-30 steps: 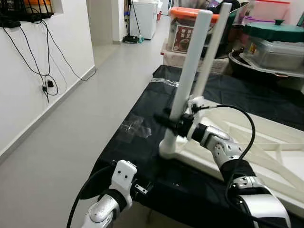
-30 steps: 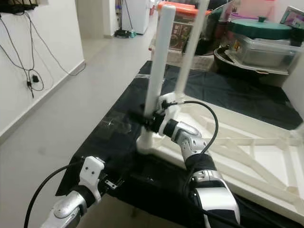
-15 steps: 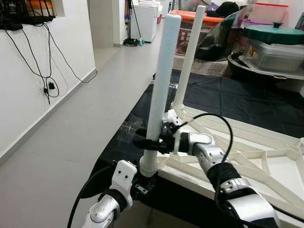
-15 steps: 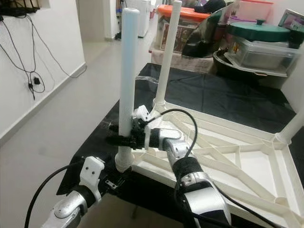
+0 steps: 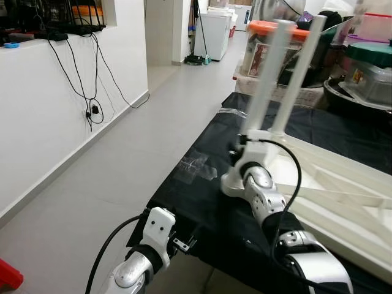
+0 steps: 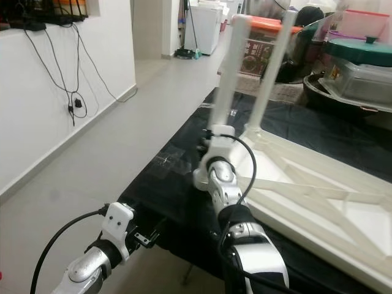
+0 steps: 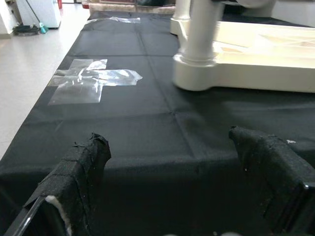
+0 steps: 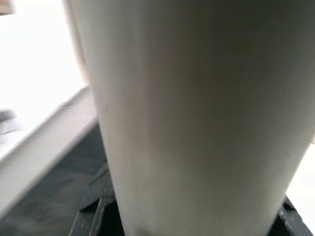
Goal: Building children table
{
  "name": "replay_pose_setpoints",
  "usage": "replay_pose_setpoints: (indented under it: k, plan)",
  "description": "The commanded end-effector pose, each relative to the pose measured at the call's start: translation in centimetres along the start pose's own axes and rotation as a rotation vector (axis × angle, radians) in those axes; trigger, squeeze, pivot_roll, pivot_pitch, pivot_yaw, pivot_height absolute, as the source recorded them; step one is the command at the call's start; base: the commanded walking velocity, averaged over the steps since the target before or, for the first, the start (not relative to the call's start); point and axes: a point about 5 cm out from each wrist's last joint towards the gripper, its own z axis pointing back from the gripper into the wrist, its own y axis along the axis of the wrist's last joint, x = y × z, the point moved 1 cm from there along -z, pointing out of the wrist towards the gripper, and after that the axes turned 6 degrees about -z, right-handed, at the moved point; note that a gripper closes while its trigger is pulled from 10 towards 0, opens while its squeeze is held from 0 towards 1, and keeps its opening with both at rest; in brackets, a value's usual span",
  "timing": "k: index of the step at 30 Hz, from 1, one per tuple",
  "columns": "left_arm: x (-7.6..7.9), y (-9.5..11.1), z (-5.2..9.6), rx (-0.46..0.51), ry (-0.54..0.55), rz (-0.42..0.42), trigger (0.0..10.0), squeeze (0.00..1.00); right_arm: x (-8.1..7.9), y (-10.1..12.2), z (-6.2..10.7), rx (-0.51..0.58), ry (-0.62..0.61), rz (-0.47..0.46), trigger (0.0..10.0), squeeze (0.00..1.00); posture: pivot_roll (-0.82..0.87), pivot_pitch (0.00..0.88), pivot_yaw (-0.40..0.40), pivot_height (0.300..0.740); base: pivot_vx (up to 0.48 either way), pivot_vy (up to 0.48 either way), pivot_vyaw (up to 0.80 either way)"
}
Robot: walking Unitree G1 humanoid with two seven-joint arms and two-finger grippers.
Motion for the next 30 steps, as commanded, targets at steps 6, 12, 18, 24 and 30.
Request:
replay_pose_setpoints:
  k: [6,12,18,24,30]
  plan:
    - [0.2,-0.4,0.1,-0.017,-0.008,-0.001,10.0,0.0,1.6,-3.0,1.1,-0.122,-0.229,-0.061,10.0,0.0,0.15,0.0,-0.095,0.74,0.0,0.0,0.0]
    - [0.2,-0.4,0.1,-0.017,-0.009,0.001,10.0,0.0,-0.5,-2.2,0.8,-0.061,-0.082,-0.099,10.0,1.0,0.15,0.0,-0.091,0.74,0.0,0.0,0.0]
    - [0.2,-0.3,0.1,-0.016,-0.009,0.0,10.0,0.0,-3.1,-0.7,0.7,-0.006,0.252,-0.2,10.0,0.0,0.16,0.0,-0.093,0.74,0.0,0.0,0.0]
    - [0.1,-0.3,0.1,-0.015,-0.01,-0.001,10.0,0.0,-4.9,0.4,1.4,-0.106,0.747,-0.259,10.0,0.0,0.16,0.0,-0.093,0.74,0.0,0.0,0.0]
    - [0.1,-0.3,0.0,-0.015,-0.009,0.0,10.0,0.0,-5.2,1.0,2.7,-0.179,1.091,-0.192,10.0,0.0,0.16,0.0,-0.098,0.74,0.0,0.0,0.0]
